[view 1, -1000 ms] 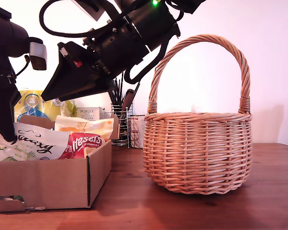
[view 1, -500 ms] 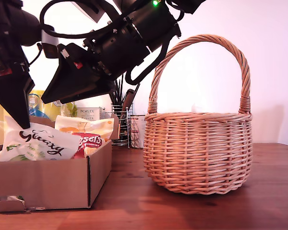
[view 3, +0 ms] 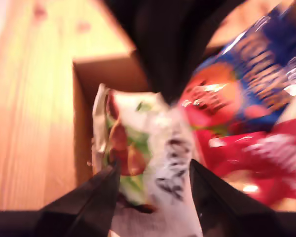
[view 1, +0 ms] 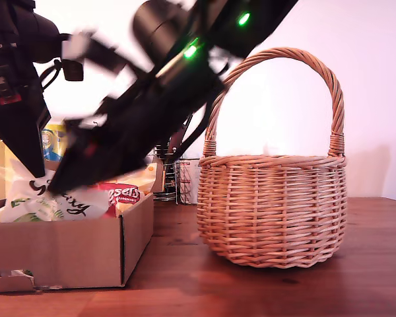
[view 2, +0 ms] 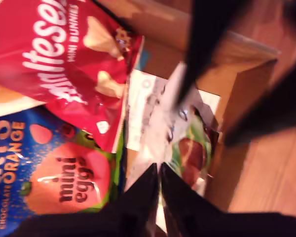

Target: Move the bags of Easter eggs from the cardboard box on the left into the woven basket on the right side.

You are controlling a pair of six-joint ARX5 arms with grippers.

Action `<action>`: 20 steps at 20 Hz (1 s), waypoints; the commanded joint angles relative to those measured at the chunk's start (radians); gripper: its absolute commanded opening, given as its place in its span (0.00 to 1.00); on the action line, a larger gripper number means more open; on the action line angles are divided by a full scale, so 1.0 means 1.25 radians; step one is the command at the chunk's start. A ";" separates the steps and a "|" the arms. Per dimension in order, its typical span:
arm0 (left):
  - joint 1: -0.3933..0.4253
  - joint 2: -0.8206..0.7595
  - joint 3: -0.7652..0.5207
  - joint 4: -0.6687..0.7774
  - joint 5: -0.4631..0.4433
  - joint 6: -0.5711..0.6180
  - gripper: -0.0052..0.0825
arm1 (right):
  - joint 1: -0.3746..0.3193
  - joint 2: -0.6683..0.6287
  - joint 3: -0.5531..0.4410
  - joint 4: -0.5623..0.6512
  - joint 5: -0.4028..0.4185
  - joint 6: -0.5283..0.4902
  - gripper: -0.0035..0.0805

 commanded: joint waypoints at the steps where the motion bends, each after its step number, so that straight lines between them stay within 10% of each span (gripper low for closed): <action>1: -0.002 0.003 -0.002 0.023 0.007 -0.006 0.03 | 0.016 0.020 0.030 0.001 0.000 -0.003 0.53; 20: 0.000 0.003 0.001 0.063 -0.127 -0.059 0.03 | 0.026 0.193 0.203 -0.197 0.091 -0.070 0.64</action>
